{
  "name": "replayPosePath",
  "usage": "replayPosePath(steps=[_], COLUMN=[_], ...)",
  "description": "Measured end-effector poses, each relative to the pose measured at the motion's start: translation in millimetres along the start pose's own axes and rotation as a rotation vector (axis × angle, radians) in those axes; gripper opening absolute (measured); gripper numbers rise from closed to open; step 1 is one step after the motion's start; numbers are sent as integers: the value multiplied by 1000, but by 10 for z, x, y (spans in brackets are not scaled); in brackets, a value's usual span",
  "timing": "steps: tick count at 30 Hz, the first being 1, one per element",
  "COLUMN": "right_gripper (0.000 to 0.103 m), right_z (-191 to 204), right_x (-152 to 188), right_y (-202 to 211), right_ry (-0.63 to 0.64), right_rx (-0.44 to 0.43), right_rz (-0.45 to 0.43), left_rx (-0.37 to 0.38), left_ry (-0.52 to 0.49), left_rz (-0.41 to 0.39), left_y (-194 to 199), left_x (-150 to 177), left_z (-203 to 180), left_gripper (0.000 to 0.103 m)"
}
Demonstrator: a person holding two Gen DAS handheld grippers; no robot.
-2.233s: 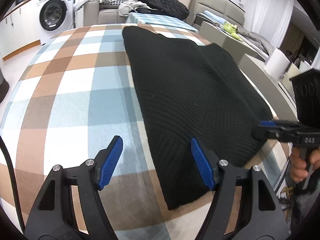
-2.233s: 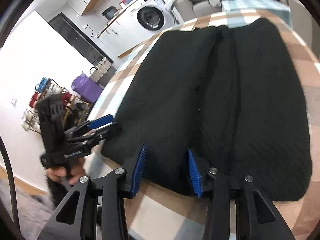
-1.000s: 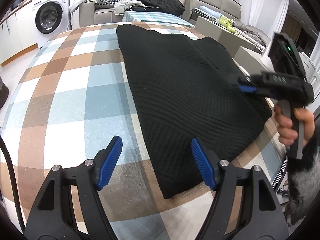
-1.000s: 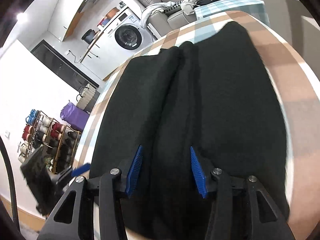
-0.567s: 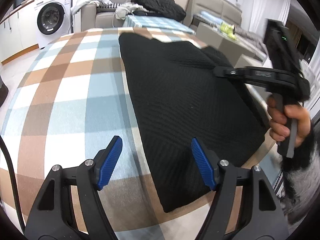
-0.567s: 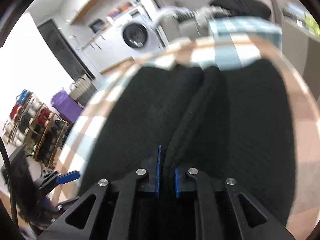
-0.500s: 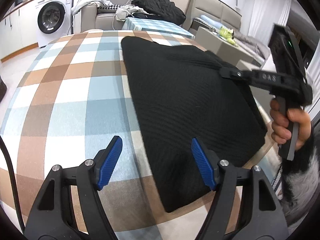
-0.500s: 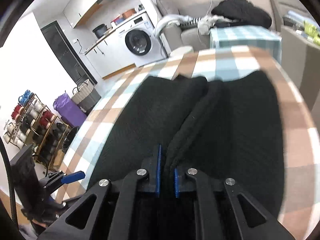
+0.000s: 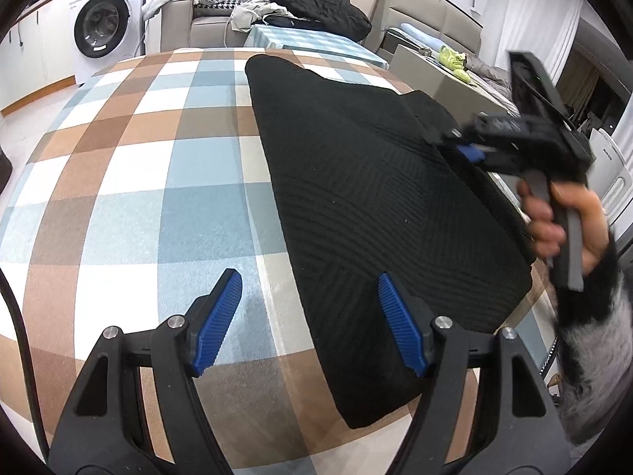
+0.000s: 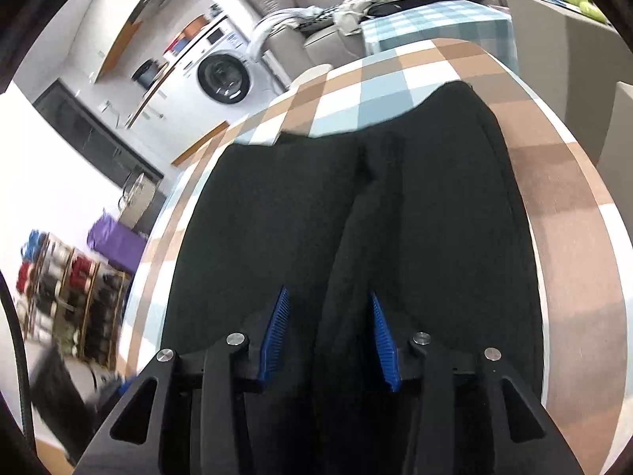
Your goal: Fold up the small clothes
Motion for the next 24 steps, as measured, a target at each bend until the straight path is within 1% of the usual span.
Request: replayPosePath(steps=[2, 3, 4, 5, 7, 8, 9, 11, 12, 13, 14, 15, 16, 17, 19, 21, 24], right_gripper=[42, 38, 19, 11, 11, 11, 11, 11, 14, 19, 21, 28, 38, 40, 41, 41, 41], right_z=[-1, -4, 8, 50, 233, 335, 394, 376, 316, 283, 245, 206, 170, 143, 75, 31, 26], right_x=[-115, -163, -209, -246, -338, -354, -367, -365, -337, -316, -280, -230, -167, -109, 44, 183, 351], right_y=[-134, -220, -276, -293, -185, -119, -121, -247, -364, -402, -417, -360, -275, -202, 4, 160, 322], right_ry=[-15, -21, -20, -7, 74, 128, 164, 174, 167, 156, 131, 101, 83, 71, 10, -22, -13], right_rx=[10, 25, 43, 39, 29, 41, 63, 102, 142, 161, 158, 121, 91, 74, -8, -59, -77], right_rz=[-2, -2, -1, -11, -106, -143, -146, -100, -48, -25, -8, -13, -13, -10, 10, 26, 42], left_rx=[-6, -8, -8, -7, -11, -14, -21, -27, -26, -26, -27, -29, -30, -29, -28, -27, -26], left_ry=[-11, -12, -10, -7, -10, -13, -14, -12, -12, -13, -15, -15, -13, -10, -6, -11, -20], left_rz=[-1, 0, 1, 1, -3, -3, 0, 8, 10, 10, 11, 11, 11, 11, 12, 9, 8], left_y=[-23, -31, -37, -39, -39, -41, -50, -60, -57, -46, -34, -21, -9, 11, 23, 23, 10], left_x=[-12, -16, -24, -33, -47, -47, -45, -31, -24, -14, -5, 4, 11, 18, 23, 23, 21], left_z=[-5, -3, 1, 5, 15, 22, 33, 52, 57, 61, 67, 72, 79, 80, 85, 76, 55], left_gripper=[69, 69, 69, 69, 69, 69, 69, 69, 69, 69, 69, 69, 69, 69, 69, 69, 69])
Point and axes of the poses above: each gripper's, at about its wrist camera, not at the fingertips, and y roughly against the way its jaws point, z to its left, x to its underside, the point moved 1 cm from there along -y, roughly the way its jaws point, and after that the axes turned 15 degrees about -z, right-handed, at the moved point
